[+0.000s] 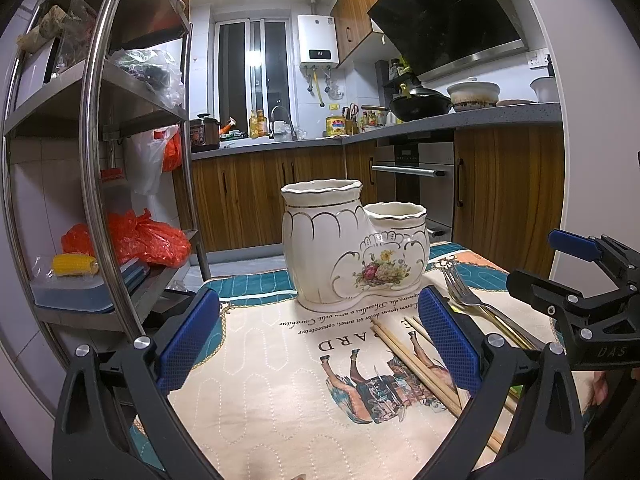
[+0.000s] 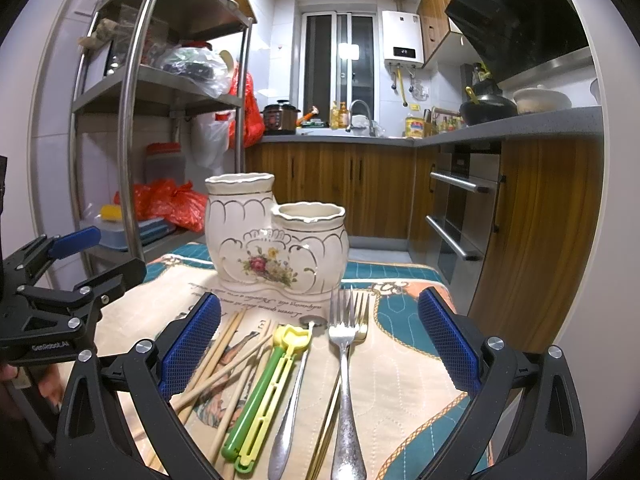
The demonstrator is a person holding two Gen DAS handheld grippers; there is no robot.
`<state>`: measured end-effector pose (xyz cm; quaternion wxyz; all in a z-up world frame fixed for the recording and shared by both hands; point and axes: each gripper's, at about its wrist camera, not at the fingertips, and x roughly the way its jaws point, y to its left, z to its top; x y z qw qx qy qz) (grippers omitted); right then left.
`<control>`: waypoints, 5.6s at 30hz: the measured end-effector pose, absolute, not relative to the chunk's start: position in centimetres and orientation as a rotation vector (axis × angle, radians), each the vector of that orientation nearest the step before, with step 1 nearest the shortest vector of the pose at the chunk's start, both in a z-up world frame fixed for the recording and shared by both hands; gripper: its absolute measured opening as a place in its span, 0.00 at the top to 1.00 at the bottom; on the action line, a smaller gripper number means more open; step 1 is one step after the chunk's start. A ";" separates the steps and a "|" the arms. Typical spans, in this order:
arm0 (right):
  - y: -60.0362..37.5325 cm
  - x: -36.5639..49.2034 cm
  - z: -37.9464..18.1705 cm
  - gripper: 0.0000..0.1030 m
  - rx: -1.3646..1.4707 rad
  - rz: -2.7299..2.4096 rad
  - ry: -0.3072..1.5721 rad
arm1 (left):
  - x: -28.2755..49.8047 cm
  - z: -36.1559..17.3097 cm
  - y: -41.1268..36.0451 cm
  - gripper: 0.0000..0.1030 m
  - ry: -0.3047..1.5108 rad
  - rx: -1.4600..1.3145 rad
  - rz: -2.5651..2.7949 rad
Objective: Organize utensils
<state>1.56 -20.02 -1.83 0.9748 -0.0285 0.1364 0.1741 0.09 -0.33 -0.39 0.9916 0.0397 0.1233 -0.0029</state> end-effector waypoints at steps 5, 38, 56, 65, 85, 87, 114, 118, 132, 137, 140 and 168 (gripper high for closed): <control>-19.9 1.6 -1.8 0.05 -0.060 0.351 0.275 | 0.0 -0.5 -0.3 0.05 0.254 0.070 -0.008; -20.4 2.2 -2.1 0.05 -0.099 0.323 0.347 | 3.1 -1.9 -0.8 0.05 0.531 0.121 -0.053; -23.2 7.6 0.0 0.06 -0.031 0.296 0.521 | 3.9 -2.9 -4.6 0.19 0.782 0.139 -0.225; -22.7 7.7 -1.4 0.36 -0.088 0.387 0.654 | 4.9 -3.1 -7.2 0.54 0.816 0.166 -0.307; -21.1 13.0 -3.2 0.69 -0.017 0.523 0.817 | 6.9 -3.0 -6.5 0.95 0.823 0.160 -0.323; -21.0 13.5 -3.2 0.69 -0.019 0.529 0.826 | 7.0 -2.9 -6.3 0.95 0.818 0.158 -0.329; -22.0 13.6 -1.5 1.00 0.042 0.577 0.737 | 6.8 -1.3 -4.0 0.95 0.726 0.119 -0.294; -22.6 12.6 -0.2 0.99 0.017 0.555 0.647 | 6.8 -0.9 -3.7 0.95 0.711 0.110 -0.291; -25.5 15.3 -3.8 0.62 0.030 0.400 0.845 | 6.8 -1.4 -3.2 0.95 0.721 0.094 -0.296; -25.4 16.7 -4.7 0.60 0.087 0.457 0.894 | 6.8 -1.4 -3.0 0.95 0.723 0.094 -0.295; -25.2 17.1 -5.0 0.61 0.100 0.473 0.908 | 6.9 -1.4 -2.9 0.95 0.725 0.090 -0.296; -22.4 5.7 5.4 0.96 -0.259 0.418 0.272 | 6.5 0.4 -0.8 0.95 0.622 0.056 -0.273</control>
